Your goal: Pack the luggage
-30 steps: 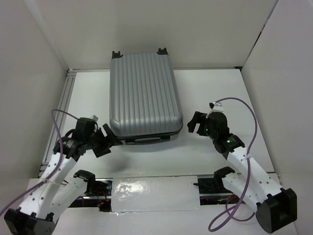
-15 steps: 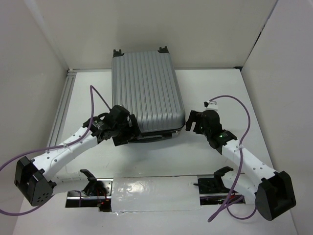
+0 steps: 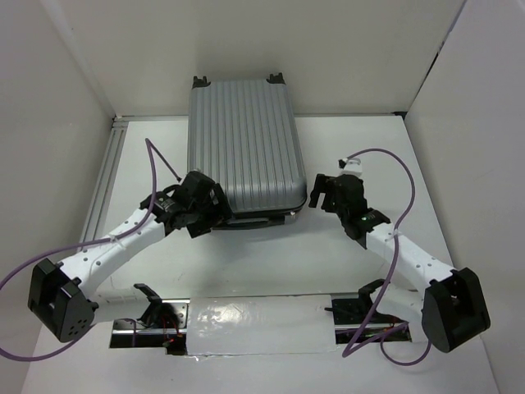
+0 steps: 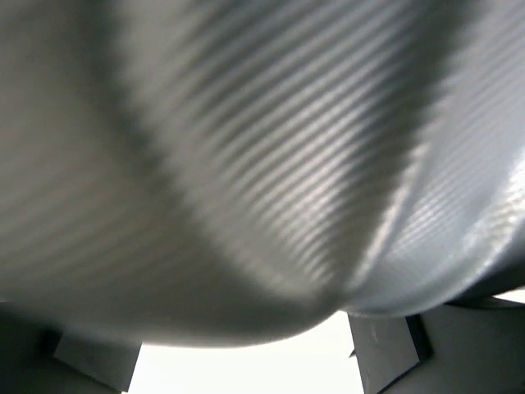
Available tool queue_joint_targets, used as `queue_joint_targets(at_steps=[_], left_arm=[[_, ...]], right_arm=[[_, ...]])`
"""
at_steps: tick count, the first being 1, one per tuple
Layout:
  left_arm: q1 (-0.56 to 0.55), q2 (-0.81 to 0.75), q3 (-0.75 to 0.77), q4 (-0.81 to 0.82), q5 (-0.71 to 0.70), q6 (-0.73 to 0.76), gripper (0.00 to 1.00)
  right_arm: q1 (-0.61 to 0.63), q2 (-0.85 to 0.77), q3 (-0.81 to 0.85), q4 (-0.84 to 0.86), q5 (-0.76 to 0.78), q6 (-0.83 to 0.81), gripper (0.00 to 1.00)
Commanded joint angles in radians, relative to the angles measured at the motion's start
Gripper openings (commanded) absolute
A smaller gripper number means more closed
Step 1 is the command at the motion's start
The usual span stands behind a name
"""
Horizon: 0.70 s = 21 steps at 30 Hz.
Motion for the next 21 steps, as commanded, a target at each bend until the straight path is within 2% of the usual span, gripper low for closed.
queue_joint_targets(at_steps=[1,5,6,11,17,18,21], left_arm=[[-0.023,-0.011,0.019,-0.032,-0.128,-0.071,0.96],[-0.164,-0.082,-0.093,-0.04,-0.181,-0.237,0.95],[-0.228,-0.082,-0.107,-0.049,-0.194,-0.272,0.95],[-0.343,-0.033,-0.13,-0.1,-0.22,-0.47,0.95],[-0.409,-0.007,-0.139,-0.1,-0.278,-0.769,1.0],[-0.426,-0.007,-0.148,-0.1,-0.303,-0.865,1.0],[-0.468,-0.063,-0.2,-0.068,-0.37,-1.019,1.0]], right_arm=[[0.008,-0.04,0.061,-0.019,0.066,0.04,0.93],[0.028,-0.125,0.035,-0.174,0.066,0.101,0.93],[0.04,-0.172,0.022,-0.206,0.066,0.119,0.93],[0.072,-0.31,-0.039,-0.317,0.032,0.133,0.89],[0.147,-0.367,-0.116,-0.253,0.001,0.133,0.88],[0.158,-0.367,-0.116,-0.239,0.001,0.133,0.88],[0.187,-0.358,-0.128,-0.201,0.021,0.133,0.88]])
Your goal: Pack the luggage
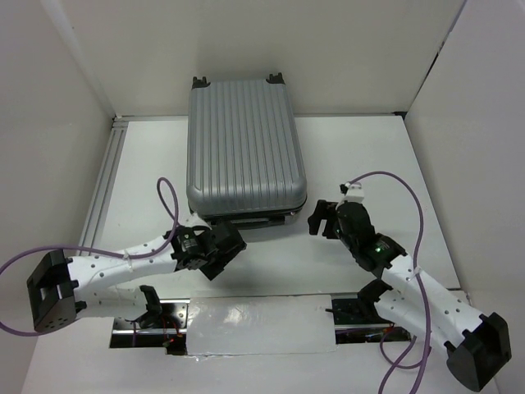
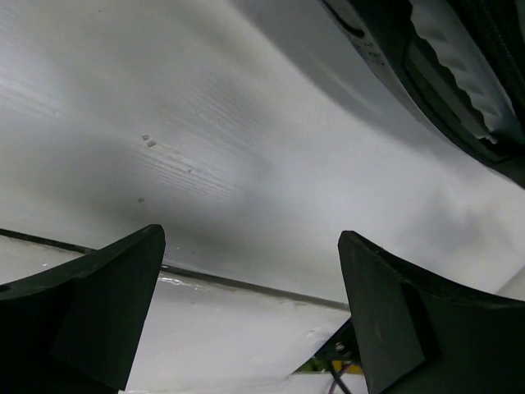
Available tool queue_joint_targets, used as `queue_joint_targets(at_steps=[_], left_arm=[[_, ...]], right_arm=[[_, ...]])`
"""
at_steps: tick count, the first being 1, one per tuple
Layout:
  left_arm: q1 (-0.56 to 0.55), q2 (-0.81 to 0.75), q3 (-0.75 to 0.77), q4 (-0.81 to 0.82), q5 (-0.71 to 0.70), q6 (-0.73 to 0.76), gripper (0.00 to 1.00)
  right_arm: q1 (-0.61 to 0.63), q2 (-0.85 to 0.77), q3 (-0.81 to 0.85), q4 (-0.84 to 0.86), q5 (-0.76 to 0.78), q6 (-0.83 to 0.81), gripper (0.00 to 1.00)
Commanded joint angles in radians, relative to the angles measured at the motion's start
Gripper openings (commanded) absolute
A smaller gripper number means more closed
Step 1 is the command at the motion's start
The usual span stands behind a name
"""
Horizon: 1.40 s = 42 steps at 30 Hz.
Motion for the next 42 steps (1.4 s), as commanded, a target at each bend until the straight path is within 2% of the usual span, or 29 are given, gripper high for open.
queue_joint_targets(at_steps=[1,4,8,16,21,22,23,25,26,27,28,29,31,35,37,42], left_arm=[[-0.045,-0.06,-0.054,0.02,-0.131,-0.323,1.0],[-0.054,-0.081,-0.091,0.02,-0.174,-0.487,1.0],[-0.054,-0.012,-0.047,-0.044,-0.225,-0.587,0.98],[-0.064,0.005,0.001,-0.038,-0.331,-0.607,0.97],[-0.064,0.022,-0.008,0.064,-0.406,-0.497,0.95],[-0.064,0.034,0.019,0.095,-0.426,-0.413,0.94],[-0.073,0.034,0.039,0.127,-0.455,-0.206,0.94],[-0.083,0.059,0.081,0.161,-0.468,-0.046,0.91],[-0.097,0.059,0.102,0.161,-0.468,0.097,0.9],[-0.097,0.059,0.093,0.205,-0.454,0.176,0.84],[-0.097,0.059,0.093,0.303,-0.434,0.327,0.79],[-0.097,0.059,0.054,0.424,-0.338,0.731,0.77],[-0.097,0.083,0.038,0.601,-0.157,1.077,0.79],[-0.108,0.18,0.133,0.438,-0.064,1.333,0.85],[-0.117,0.232,0.183,0.356,-0.095,1.415,0.87],[-0.117,0.211,0.158,0.466,-0.11,1.609,0.88]], right_arm=[[0.043,-0.001,-0.004,0.053,0.03,0.014,0.88],[0.069,-0.001,-0.004,0.074,0.082,0.014,0.88],[0.09,-0.001,0.005,0.094,0.104,0.014,0.88],[0.133,-0.003,0.015,0.09,0.153,0.005,0.89],[0.134,-0.012,-0.007,0.099,0.171,0.005,0.89],[0.134,-0.012,-0.007,0.099,0.171,0.005,0.89],[0.143,-0.012,-0.007,0.099,0.181,-0.006,0.89],[0.143,-0.012,-0.007,0.09,0.197,-0.006,0.89],[0.143,-0.012,-0.007,0.09,0.207,-0.015,0.89],[0.143,-0.012,-0.007,0.09,0.22,-0.015,0.89],[0.143,-0.012,-0.007,0.09,0.221,-0.027,0.89],[0.143,-0.012,-0.007,0.09,0.23,-0.049,0.89],[0.143,-0.003,0.002,0.09,0.24,-0.049,0.89],[0.143,0.019,0.015,0.09,0.231,-0.06,0.89],[0.143,0.019,0.004,0.09,0.231,-0.06,0.89],[0.143,0.009,0.004,0.09,0.231,-0.06,0.89]])
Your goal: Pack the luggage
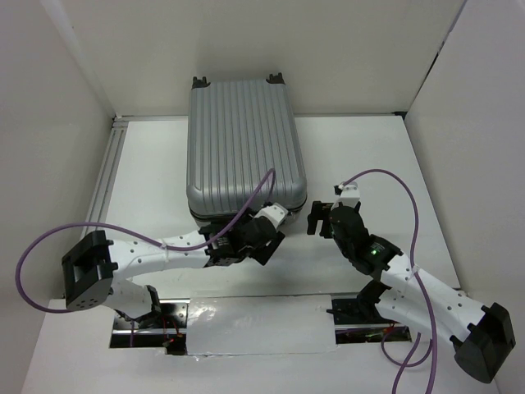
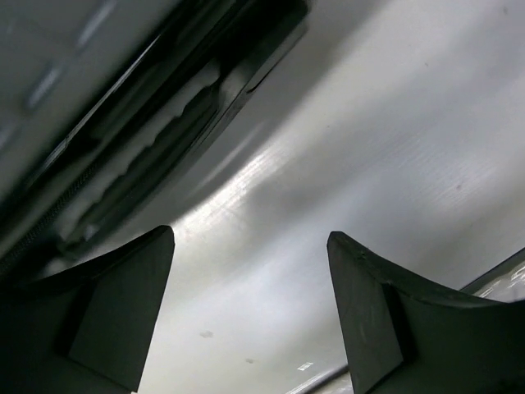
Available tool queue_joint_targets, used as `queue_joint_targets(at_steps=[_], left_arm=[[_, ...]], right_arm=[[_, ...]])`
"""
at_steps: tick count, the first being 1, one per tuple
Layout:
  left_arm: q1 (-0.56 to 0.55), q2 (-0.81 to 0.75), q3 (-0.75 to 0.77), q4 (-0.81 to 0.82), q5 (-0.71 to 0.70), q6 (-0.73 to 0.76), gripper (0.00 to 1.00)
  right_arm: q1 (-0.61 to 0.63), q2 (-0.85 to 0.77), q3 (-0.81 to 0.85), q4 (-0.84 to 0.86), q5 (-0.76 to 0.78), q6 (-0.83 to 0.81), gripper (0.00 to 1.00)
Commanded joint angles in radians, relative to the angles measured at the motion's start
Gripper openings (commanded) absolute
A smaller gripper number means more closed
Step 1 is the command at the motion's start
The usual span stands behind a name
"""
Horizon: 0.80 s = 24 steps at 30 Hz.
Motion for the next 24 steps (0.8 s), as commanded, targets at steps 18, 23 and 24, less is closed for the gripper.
queue_joint_targets(at_steps=[18,23,24], left_arm=[[0.005,0.015,-0.149,0.304,-0.297,0.431,0.82],[0.005,-0.007,-0.161,0.364,-0.326,0.454,0.8],[0.005,-0.007,-0.161,0.349,-0.315,0.454,0.8]], right_arm=[[0.01,-0.003,0.027,0.036,-0.038,-0.018,0.91],[0.01,-0.012,0.027,0.025,-0.087,-0.029,0.91],[0.01,-0.012,0.027,0.025,-0.087,-0.029,0.91]])
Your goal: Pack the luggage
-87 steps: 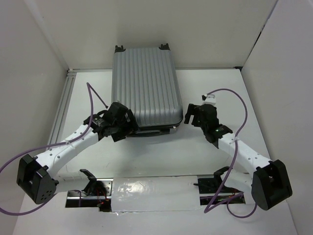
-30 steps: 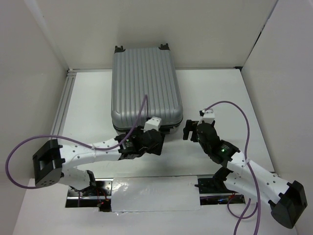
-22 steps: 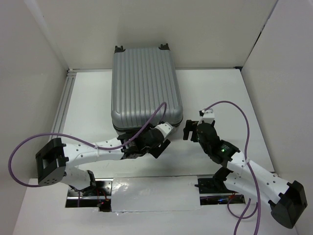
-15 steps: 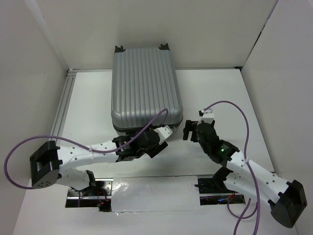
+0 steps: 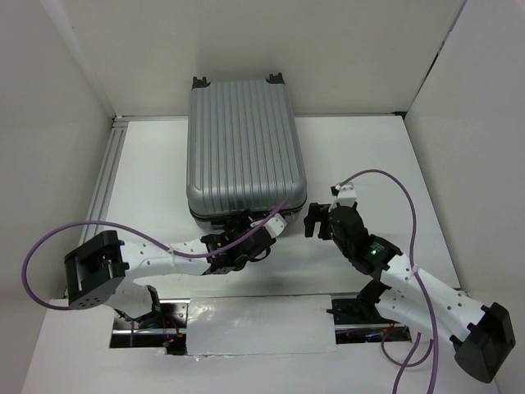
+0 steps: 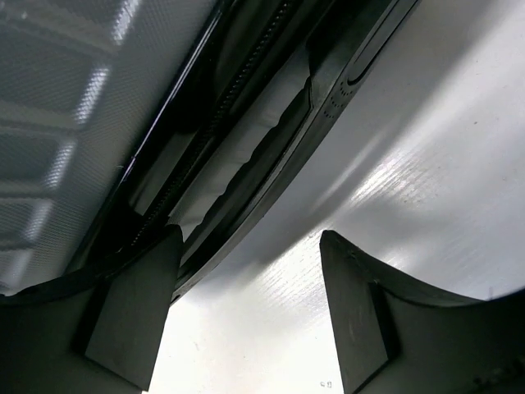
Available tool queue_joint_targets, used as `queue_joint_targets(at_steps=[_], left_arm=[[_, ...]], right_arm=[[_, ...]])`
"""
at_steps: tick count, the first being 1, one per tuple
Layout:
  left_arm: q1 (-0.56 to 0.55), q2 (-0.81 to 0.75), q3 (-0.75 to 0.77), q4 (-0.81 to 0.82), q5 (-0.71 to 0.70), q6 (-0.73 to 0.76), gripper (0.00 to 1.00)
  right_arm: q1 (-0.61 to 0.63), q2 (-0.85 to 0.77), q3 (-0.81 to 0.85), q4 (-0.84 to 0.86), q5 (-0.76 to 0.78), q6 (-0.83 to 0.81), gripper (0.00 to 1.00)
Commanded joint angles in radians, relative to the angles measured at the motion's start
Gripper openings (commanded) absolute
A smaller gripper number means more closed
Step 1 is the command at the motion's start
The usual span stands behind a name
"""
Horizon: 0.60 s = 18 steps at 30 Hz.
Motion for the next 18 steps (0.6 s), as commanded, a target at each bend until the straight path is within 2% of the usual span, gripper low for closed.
queue_joint_targets(at_steps=[1,4,8,12,13,16,18], left_arm=[[0.003,-0.035,0.003,0.076,-0.074,0.036,0.8],[0.012,-0.047,-0.039,0.148,-0.051,0.091,0.8],[0.042,-0.018,-0.023,0.088,-0.039,0.03,0.78],[0.042,-0.009,-0.023,0.061,0.004,0.002,0.34],[0.042,-0.009,-0.023,0.044,-0.007,-0.021,0.14],[0.042,-0.019,-0.032,0.044,0.022,-0.021,0.01],[0.042,-0.029,-0.032,0.053,0.047,-0.021,0.0]], right_arm=[[0.008,-0.015,0.026,0.026,-0.023,-0.016,0.91],[0.008,-0.024,0.026,0.015,-0.014,-0.016,0.91],[0.008,-0.024,0.036,0.026,-0.042,-0.026,0.91],[0.008,-0.033,0.045,0.015,-0.097,-0.048,0.89],[0.008,-0.033,0.054,0.015,-0.109,-0.049,0.89],[0.008,-0.045,0.054,0.001,-0.167,-0.075,0.82],[0.017,-0.056,0.039,0.073,-0.195,-0.075,0.8]])
